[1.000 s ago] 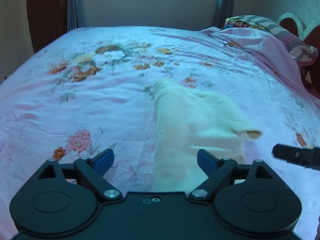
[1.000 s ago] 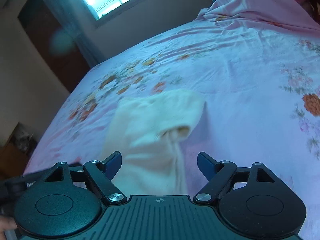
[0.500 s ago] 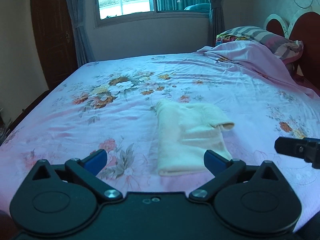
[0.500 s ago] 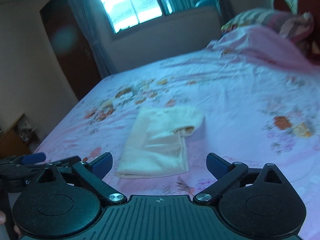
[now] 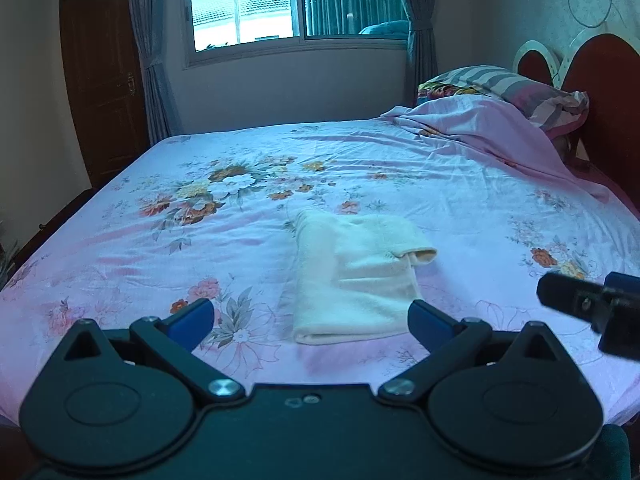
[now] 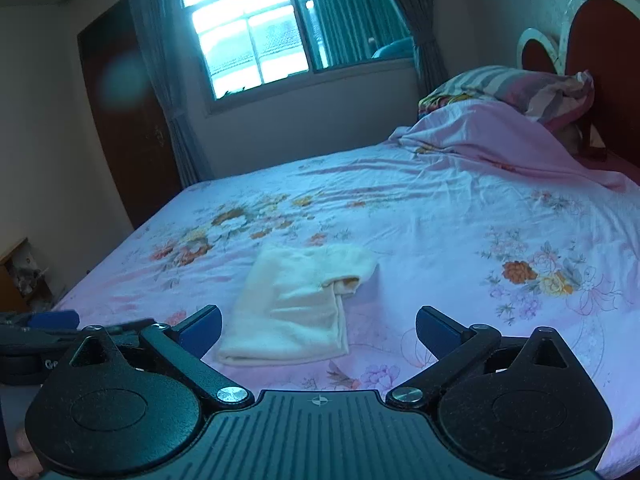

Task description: Fold small clothes

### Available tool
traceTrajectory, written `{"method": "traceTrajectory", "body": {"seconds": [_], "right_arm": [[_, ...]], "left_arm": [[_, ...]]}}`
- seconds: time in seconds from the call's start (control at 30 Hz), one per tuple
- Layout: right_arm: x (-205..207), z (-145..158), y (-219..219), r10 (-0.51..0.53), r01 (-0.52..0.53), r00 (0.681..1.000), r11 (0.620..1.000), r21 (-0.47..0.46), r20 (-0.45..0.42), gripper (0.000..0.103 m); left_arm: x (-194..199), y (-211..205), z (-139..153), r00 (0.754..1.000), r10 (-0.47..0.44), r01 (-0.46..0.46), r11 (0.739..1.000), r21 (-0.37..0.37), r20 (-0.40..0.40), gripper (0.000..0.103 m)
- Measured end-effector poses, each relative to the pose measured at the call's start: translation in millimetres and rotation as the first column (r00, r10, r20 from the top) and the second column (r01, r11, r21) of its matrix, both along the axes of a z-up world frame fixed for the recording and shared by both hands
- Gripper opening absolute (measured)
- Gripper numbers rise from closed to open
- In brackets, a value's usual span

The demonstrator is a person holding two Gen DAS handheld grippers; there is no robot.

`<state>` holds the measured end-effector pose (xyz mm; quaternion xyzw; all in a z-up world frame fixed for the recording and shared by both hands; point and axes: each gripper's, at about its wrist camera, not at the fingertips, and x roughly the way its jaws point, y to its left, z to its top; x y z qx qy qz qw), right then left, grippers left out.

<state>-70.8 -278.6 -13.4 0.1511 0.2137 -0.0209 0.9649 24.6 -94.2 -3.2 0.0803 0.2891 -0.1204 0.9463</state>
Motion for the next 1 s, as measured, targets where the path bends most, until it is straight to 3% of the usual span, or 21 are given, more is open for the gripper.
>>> {"method": "traceTrajectory", "body": {"seconds": [1.0], "right_arm": [[44.0,-9.6,-3.0,-0.003,0.0,0.999,0.999,-0.05,-0.049,0.102]], "left_arm": [[40.3,-6.7,-11.1,0.997,0.003,-0.004,1.0,-0.016,-0.073,0.101]]}}
